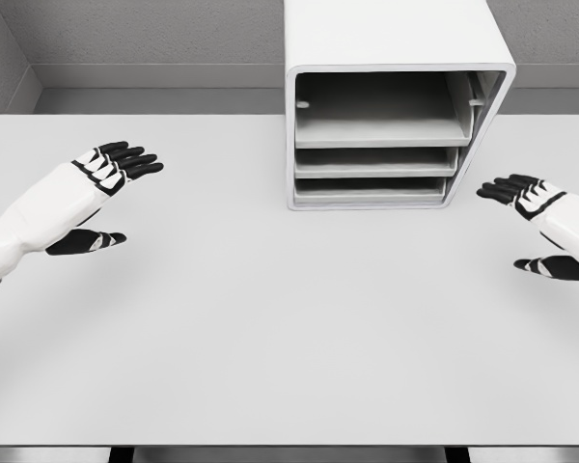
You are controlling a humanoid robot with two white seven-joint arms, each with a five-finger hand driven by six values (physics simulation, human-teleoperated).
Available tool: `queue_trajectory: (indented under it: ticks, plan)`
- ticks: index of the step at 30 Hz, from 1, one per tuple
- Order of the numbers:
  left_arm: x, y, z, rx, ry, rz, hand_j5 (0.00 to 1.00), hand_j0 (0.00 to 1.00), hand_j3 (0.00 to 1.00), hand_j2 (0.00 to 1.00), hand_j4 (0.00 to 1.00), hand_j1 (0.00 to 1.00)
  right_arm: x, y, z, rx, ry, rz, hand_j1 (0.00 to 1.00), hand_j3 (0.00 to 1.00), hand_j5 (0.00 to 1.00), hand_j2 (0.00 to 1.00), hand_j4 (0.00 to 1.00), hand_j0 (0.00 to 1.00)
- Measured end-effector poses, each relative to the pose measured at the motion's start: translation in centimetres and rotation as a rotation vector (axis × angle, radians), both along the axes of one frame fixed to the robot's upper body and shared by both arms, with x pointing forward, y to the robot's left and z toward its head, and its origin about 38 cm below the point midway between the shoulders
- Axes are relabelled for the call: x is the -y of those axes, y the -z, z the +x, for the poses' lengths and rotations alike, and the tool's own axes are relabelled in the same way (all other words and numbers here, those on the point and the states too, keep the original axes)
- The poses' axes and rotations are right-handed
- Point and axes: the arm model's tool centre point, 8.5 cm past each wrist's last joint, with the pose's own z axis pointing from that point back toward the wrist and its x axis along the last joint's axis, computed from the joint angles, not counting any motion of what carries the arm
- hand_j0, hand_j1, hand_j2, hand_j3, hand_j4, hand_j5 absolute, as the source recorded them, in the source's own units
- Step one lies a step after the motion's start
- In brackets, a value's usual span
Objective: Slide open multi-storey tabletop storage cabinets and put open load switch and slide close multi-storey tabletop storage cabinets
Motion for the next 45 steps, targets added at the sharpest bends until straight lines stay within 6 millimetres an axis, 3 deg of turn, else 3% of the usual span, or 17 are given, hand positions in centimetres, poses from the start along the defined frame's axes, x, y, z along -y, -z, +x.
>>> queue_trajectory:
  ticks: [7,11,13,16,18,24,29,34,42,45]
  plan:
    - [-0.8,-0.4,0.1,0.01,-0.025,0.014,1.0,1.0,1.0,1.0,1.0,1.0,-1.1,-0.3,0.0,0.018,-0.033,-0.014,1.0,1.0,1.0,1.0,1.0,1.0]
    - [-2.2,-1.3,0.7,0.0,-0.058,0.084,1.0,1.0,1.0,1.0,1.0,1.0,-3.3,-0.8,0.5,0.044,-0.087,0.007,1.0,1.0,1.0,1.0,1.0,1.0]
    - [-2.3,-2.2,1.1,-0.007,-0.056,0.125,1.0,1.0,1.0,1.0,1.0,1.0,-4.8,-1.5,1.2,0.071,-0.125,0.024,0.93,0.93,0.93,0.93,0.93,0.93]
    - [-2.3,-3.0,1.8,-0.05,-0.045,0.219,1.0,1.0,1.0,1.0,1.0,1.0,-6.7,-1.6,1.7,0.078,-0.175,0.038,0.73,0.73,0.73,0.73,0.73,0.73]
    - [-2.4,-3.2,2.1,-0.081,-0.043,0.276,1.0,1.0,1.0,1.0,1.0,1.0,-7.5,-1.6,1.9,0.081,-0.194,0.046,0.68,0.68,0.68,0.68,0.68,0.68]
    - [-5.1,-4.8,2.3,-0.121,-0.076,0.433,1.0,1.0,1.0,1.0,1.0,1.0,-8.9,-3.1,3.1,0.127,-0.227,0.066,0.69,0.69,0.69,0.69,0.69,0.69]
    - [-6.6,-7.4,5.3,-0.1,-0.126,0.445,1.0,1.0,1.0,1.0,1.0,1.0,-10.2,-5.1,5.0,0.188,-0.245,0.09,0.7,0.7,0.7,0.7,0.7,0.7]
    - [-6.7,-3.8,6.3,-0.212,-0.112,0.451,1.0,1.0,1.0,1.0,1.0,1.0,-11.3,-4.1,7.5,0.164,-0.235,0.118,0.7,0.7,0.7,0.7,0.7,0.7]
    - [-6.2,-2.4,8.7,-0.269,-0.109,0.444,1.0,1.0,1.0,1.0,1.0,1.0,-12.6,-2.0,8.8,0.112,-0.226,0.153,0.72,0.72,0.72,0.72,0.72,0.72]
    - [-6.2,-0.7,9.0,-0.313,-0.109,0.441,1.0,1.0,1.0,1.0,1.0,1.0,-12.9,-1.7,9.2,0.107,-0.223,0.162,0.74,0.74,0.74,0.74,0.74,0.74]
